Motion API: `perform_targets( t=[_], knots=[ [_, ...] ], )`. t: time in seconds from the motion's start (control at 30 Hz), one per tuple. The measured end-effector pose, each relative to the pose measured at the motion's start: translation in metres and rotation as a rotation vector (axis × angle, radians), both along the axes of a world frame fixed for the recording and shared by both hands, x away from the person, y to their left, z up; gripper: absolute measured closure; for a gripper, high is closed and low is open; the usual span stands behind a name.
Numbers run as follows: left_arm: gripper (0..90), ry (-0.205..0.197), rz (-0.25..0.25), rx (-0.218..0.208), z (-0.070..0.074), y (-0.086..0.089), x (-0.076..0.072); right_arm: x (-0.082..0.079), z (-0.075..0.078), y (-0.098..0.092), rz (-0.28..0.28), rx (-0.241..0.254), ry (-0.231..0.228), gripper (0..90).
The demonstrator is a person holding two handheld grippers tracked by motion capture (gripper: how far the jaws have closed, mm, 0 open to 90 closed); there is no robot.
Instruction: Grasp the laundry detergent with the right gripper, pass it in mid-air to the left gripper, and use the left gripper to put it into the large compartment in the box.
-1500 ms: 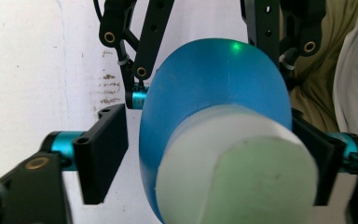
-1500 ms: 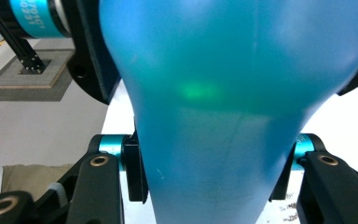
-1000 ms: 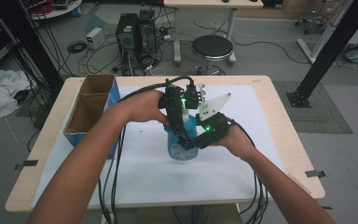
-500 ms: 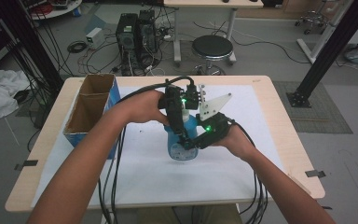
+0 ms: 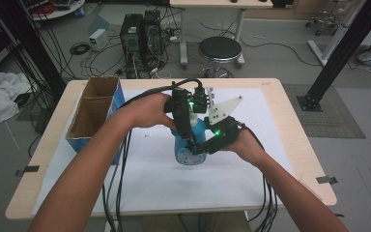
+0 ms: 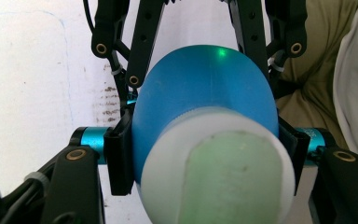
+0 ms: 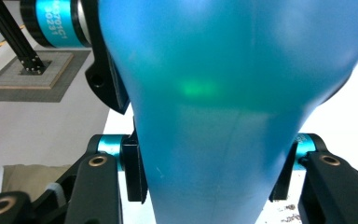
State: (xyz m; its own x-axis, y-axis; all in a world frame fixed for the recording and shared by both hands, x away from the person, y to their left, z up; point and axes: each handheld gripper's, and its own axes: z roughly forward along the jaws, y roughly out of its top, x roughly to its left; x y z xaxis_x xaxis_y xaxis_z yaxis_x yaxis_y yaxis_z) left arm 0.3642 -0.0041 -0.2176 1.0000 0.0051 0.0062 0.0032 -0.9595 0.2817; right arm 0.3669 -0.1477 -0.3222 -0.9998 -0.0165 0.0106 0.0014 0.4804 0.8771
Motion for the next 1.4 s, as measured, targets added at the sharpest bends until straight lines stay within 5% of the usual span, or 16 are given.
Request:
perform_targets(
  t=[0.17, 0.27, 0.37, 0.63, 0.73, 0.83, 1.03, 1.13, 1.4],
  knots=[
    [38.1, -0.012, -0.008, 0.027, 0.001, -0.003, 0.000, 0.001, 0.002, -0.010, -0.003, -0.076, 0.026, 21.9],
    [38.1, -0.009, 0.000, 0.031, 0.001, -0.002, 0.000, 0.000, 0.003, -0.018, 0.003, -0.076, 0.031, 21.8],
    [38.0, -0.011, 0.020, 0.041, 0.001, 0.003, 0.002, -0.001, 0.006, -0.032, -0.052, -0.098, 0.009, 9.9],
    [38.0, -0.023, 0.058, 0.032, 0.004, 0.011, 0.006, 0.003, 0.002, -0.056, -0.188, -0.163, 0.047, 9.9],
    [37.9, -0.026, 0.068, 0.035, 0.005, 0.014, 0.007, 0.004, 0.001, -0.065, -0.156, -0.191, 0.081, 9.9],
    [37.9, -0.027, 0.088, 0.041, 0.005, 0.017, 0.009, 0.003, -0.001, -0.072, -0.199, -0.283, 0.043, 9.9],
    [37.9, -0.027, 0.111, 0.040, 0.006, 0.025, 0.012, 0.003, -0.001, -0.081, -0.200, -0.393, 0.050, 9.8],
    [37.9, -0.029, 0.126, 0.040, 0.007, 0.029, 0.014, 0.002, 0.000, -0.089, -0.221, -0.401, 0.007, 9.9],
    [37.9, -0.031, 0.175, 0.041, 0.011, 0.041, 0.020, 0.003, 0.004, -0.108, -0.215, -0.423, 0.043, 9.8]
  ],
)
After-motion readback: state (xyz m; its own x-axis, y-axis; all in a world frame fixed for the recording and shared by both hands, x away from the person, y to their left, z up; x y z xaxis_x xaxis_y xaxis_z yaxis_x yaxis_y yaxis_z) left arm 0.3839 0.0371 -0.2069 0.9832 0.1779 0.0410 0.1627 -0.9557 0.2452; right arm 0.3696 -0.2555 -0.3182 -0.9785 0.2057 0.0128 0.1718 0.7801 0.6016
